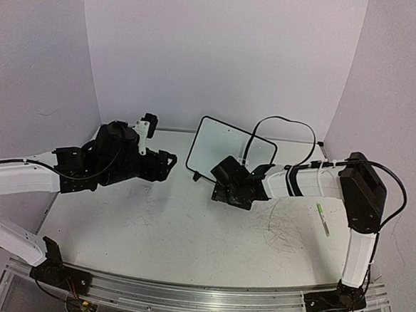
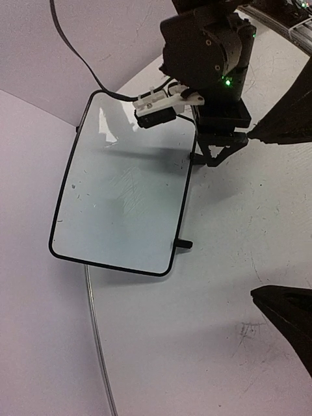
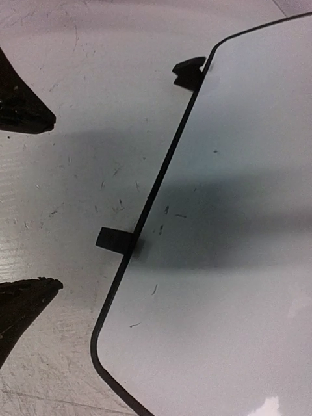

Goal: Write a sentence on the whiteboard
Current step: Move the whiteboard stand to the center of the board.

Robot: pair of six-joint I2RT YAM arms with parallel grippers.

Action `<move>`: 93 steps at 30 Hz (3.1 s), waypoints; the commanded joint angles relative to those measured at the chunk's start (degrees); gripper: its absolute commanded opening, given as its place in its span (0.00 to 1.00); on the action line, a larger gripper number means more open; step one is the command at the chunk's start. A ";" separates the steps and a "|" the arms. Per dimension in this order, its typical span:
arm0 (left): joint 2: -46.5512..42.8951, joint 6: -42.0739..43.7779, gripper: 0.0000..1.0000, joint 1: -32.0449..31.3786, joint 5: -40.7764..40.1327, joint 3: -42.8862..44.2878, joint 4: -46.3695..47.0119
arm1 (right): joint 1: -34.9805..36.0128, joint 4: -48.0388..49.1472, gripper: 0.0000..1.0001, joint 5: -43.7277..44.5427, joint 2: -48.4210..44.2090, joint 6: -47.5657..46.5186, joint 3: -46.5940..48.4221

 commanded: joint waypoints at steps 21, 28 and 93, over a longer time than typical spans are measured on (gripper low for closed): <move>-21.42 4.03 0.79 0.11 -6.40 -7.42 -1.58 | -4.19 -0.80 0.38 7.36 11.30 8.50 7.95; -23.16 3.54 0.79 0.11 -7.78 -6.67 -3.64 | -4.55 -0.80 0.23 6.22 14.42 5.92 10.81; -1.05 6.77 0.81 0.03 -11.19 6.36 4.33 | 4.00 30.32 0.41 -0.36 -24.24 -28.73 -42.21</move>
